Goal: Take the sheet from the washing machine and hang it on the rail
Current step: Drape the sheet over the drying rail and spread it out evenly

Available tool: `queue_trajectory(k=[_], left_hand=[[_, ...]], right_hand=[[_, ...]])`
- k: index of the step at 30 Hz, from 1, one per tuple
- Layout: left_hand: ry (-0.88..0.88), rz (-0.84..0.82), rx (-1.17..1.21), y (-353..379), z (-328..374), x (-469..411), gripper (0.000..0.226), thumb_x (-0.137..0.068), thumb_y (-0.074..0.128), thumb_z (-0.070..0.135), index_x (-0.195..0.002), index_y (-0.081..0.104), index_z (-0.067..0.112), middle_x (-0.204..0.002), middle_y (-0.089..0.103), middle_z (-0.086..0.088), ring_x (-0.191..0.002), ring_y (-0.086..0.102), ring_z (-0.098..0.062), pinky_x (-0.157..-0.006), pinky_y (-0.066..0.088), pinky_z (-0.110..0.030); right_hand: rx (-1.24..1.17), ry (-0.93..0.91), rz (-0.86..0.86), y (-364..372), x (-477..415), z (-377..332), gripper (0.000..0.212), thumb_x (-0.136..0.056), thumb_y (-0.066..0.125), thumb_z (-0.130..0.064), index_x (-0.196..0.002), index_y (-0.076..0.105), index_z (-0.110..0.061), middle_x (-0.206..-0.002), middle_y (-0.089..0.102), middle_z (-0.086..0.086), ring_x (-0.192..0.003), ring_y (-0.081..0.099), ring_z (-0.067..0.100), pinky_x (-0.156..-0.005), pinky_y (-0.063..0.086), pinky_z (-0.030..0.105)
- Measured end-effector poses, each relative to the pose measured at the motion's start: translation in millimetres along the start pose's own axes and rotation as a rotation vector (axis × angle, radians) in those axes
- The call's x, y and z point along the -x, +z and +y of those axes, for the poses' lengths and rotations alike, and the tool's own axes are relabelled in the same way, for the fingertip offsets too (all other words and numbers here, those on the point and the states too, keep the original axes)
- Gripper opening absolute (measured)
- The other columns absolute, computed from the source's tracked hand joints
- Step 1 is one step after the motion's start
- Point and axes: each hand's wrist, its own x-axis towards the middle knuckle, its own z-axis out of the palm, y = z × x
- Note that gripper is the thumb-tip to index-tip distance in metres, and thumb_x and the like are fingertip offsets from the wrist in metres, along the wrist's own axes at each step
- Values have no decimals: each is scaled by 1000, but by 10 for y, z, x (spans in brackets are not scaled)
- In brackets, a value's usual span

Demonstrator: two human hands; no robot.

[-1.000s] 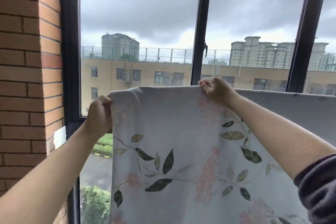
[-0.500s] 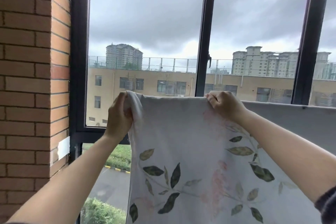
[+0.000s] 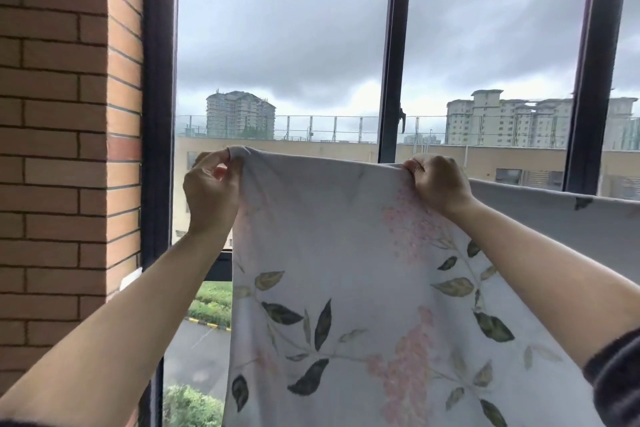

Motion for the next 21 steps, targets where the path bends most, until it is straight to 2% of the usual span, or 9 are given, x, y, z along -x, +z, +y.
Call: queue_trajectory(k=[2,5,7,9,12,15,17,21], left_hand=[[26,46,0,-19,58,-75,9,-89,62,24,-93,70,21,-79,56,15,-66,51,-1,-61,39,-9],[-11,52,-70,-140,-58,-72,15,-89,61,22,-96,70,12,-82,61,4,-69,53,-5,-70,44,-21],[-78,23,-120,-252,-212,36,17,-89,61,20,-96,69,8,-85,64,-5,-73,55,-13,-68,44,-25],[-134,-3,-134,-328,-298,178,13,-89,59,17,-94,68,8,-84,64,-9,-74,55,-17,-64,42,-24],[-244,-13,-161,-297,-295,318,7,-86,56,10,-93,59,10,-86,61,-8,-79,55,-22,-68,38,-28],[-332,-18,-212,-196,-253,367,19,-82,57,5,-96,45,12,-90,53,-8,-84,54,-28,-71,40,-33],[-292,-95,-265,-84,-198,422,22,-81,57,3,-98,45,11,-95,53,-9,-90,54,-29,-80,45,-38],[-80,-284,-370,306,43,669,23,-81,55,3,-101,52,13,-103,45,2,-97,43,-14,-95,36,-38]], right_hand=[[-37,17,-65,-17,-110,-81,28,-97,46,-23,-77,64,-18,-73,62,0,-73,56,23,-64,39,29],[-55,16,-378,16,-152,-134,40,-99,40,-36,-69,58,-16,-77,64,2,-74,60,23,-71,50,35],[10,-18,-514,55,-48,-130,47,-99,33,-43,-62,48,-19,-67,57,1,-64,55,19,-66,47,33],[93,-71,-481,88,51,-97,49,-99,26,-46,-60,41,-20,-58,47,-2,-54,46,14,-60,44,30],[167,-122,-370,92,110,-33,52,-99,23,-47,-59,39,-19,-54,42,-2,-50,42,12,-64,49,33],[167,-126,-318,80,119,36,51,-99,24,-48,-58,39,-21,-55,44,-3,-51,45,11,-67,50,34],[165,-143,-283,52,141,94,51,-99,24,-47,-57,36,-21,-54,42,-3,-50,42,11,-65,46,32],[170,-116,-246,-54,203,203,52,-100,26,-44,-53,33,-20,-50,39,-4,-47,39,9,-69,46,33]])
